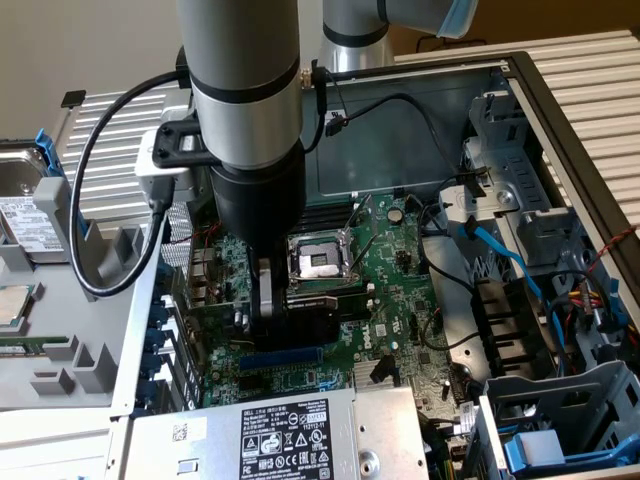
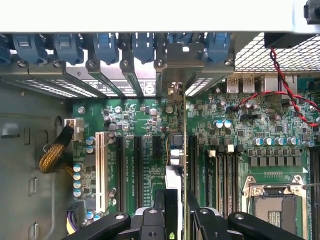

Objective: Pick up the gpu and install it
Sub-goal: 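Insert the gpu into the slot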

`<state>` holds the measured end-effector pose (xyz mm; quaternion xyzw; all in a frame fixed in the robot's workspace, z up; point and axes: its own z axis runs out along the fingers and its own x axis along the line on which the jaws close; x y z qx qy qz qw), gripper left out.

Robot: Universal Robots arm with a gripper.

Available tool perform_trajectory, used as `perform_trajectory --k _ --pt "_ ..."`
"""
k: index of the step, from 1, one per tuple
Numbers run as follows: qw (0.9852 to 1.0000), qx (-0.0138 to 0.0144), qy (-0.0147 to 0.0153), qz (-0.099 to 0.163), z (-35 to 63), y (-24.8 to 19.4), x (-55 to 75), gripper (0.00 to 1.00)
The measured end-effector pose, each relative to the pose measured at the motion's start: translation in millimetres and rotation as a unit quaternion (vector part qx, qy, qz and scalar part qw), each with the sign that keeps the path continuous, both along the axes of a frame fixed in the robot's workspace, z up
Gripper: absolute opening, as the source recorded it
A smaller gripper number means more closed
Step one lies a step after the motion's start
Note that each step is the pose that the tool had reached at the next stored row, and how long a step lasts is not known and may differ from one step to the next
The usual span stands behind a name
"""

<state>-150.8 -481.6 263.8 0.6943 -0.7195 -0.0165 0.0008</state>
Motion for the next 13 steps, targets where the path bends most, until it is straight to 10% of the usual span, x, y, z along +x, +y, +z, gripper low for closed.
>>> perform_trajectory --k 13 --pt "1.0000 -0.0001 -0.0001 -0.001 -1.0 -0.3 -0.3 0.27"
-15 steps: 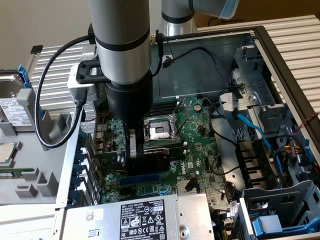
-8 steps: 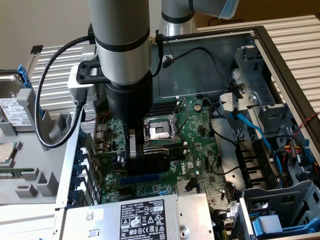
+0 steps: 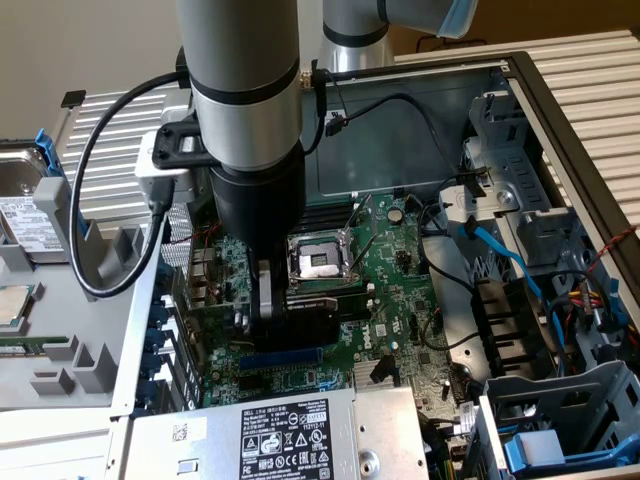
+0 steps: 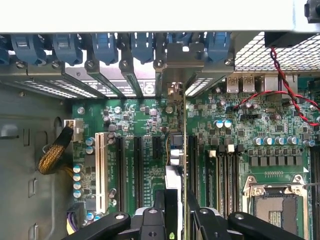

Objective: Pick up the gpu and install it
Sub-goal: 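Insert the gpu into the slot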

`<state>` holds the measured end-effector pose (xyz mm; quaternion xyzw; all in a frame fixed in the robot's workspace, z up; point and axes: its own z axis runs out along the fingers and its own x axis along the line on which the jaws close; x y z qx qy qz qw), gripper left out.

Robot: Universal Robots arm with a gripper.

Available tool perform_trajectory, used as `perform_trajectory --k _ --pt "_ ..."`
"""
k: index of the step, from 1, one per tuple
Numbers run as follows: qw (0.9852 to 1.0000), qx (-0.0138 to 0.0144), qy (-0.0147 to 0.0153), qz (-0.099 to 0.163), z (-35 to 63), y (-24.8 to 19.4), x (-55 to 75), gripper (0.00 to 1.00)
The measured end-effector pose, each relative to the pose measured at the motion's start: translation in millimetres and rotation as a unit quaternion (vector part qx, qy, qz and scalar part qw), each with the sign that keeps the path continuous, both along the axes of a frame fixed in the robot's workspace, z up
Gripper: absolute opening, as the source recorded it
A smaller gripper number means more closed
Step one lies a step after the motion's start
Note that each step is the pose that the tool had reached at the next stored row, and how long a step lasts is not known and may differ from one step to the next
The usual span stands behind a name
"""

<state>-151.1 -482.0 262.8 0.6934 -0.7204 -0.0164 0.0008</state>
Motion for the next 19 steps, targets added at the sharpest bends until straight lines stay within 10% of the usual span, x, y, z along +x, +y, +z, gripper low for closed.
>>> perform_trajectory --k 19 --pt "1.0000 -0.0002 0.0000 0.000 -3.6 0.0 -0.9 0.27"
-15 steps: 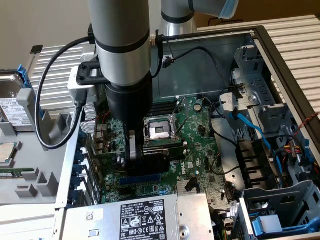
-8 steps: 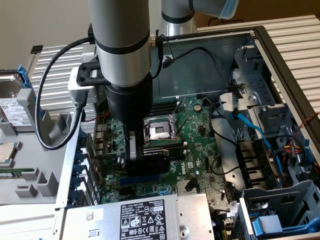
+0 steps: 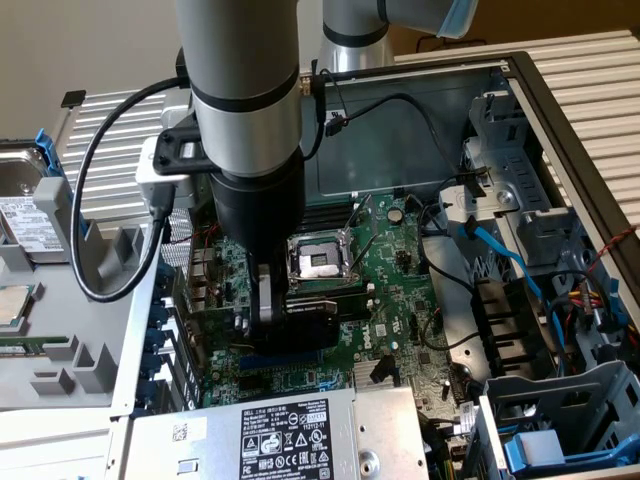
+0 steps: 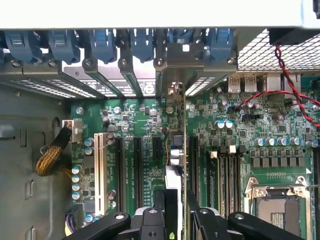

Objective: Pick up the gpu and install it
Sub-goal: 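Insert the gpu into the slot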

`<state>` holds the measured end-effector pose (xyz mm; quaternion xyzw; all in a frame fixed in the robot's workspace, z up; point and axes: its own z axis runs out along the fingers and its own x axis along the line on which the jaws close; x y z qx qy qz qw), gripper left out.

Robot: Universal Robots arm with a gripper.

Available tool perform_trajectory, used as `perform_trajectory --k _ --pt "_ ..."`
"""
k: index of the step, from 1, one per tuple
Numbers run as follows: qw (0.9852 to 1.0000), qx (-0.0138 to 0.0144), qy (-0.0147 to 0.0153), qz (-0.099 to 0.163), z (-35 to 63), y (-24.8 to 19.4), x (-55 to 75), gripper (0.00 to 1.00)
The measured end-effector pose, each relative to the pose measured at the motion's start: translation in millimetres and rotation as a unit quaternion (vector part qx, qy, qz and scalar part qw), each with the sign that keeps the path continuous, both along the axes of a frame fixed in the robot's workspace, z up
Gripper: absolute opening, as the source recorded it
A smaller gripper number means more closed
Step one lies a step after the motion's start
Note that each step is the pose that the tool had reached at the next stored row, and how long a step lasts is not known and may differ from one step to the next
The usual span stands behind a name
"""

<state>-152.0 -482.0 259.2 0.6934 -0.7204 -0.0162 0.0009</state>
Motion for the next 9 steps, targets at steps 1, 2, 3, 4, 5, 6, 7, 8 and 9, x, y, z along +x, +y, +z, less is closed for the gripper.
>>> perform_trajectory --k 1,2,3,4,5,6,7,8,9 --pt "1.0000 0.0001 0.0000 0.000 -0.1 0.0 -0.1 0.27" --pt "1.0000 0.0001 0.0000 0.000 -0.2 0.0 -0.2 0.27" --pt "1.0000 0.0001 0.0000 0.000 -0.2 0.0 -0.2 0.27" --pt "1.0000 0.0001 0.0000 0.000 -0.2 0.0 -0.3 0.27" --pt "1.0000 0.0000 0.0000 0.000 -0.2 0.0 -0.3 0.27" --pt "1.0000 0.0000 0.0000 0.000 -0.3 0.0 -0.4 0.27" --pt "1.0000 0.0000 0.0000 0.000 -0.4 -0.1 -0.4 0.27" --pt "1.0000 0.0000 0.0001 0.000 -0.5 -0.1 -0.4 0.27" --pt "1.0000 0.0001 0.0000 0.000 -0.7 0.0 -0.5 0.27"
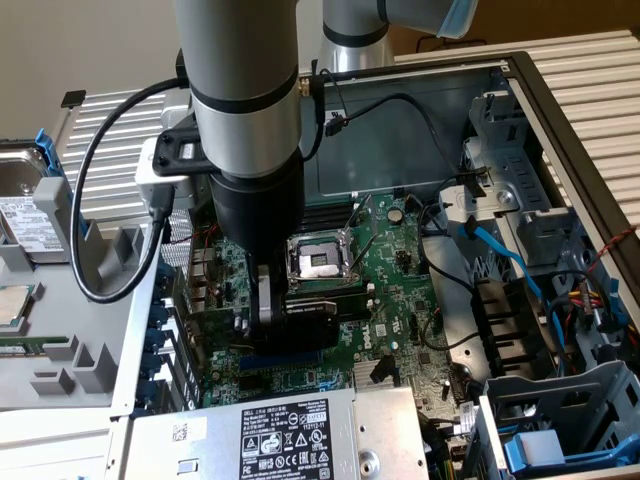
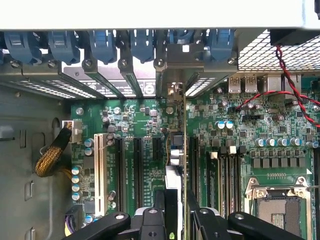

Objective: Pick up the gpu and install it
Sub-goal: 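Insert the gpu into the slot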

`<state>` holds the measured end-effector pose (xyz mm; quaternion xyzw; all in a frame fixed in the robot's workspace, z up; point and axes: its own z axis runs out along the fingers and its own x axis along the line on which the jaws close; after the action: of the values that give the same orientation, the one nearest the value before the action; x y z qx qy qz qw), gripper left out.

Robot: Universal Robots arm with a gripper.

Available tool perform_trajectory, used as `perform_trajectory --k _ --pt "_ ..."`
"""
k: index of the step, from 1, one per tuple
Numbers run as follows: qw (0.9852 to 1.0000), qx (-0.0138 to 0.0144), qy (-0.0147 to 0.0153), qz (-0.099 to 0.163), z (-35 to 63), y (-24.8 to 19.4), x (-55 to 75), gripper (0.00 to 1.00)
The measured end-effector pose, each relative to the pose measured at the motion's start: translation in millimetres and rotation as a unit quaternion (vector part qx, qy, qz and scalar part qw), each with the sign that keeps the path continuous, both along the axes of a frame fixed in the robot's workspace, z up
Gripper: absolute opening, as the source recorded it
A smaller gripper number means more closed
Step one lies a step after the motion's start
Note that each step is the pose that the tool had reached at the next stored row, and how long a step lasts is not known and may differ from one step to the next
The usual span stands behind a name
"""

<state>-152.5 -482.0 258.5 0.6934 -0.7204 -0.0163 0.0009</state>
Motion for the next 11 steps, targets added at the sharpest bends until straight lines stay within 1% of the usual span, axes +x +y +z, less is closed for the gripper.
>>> perform_trajectory --k 11 --pt "1.0000 0.0000 0.0000 0.000 -1.3 0.0 -0.4 0.27"
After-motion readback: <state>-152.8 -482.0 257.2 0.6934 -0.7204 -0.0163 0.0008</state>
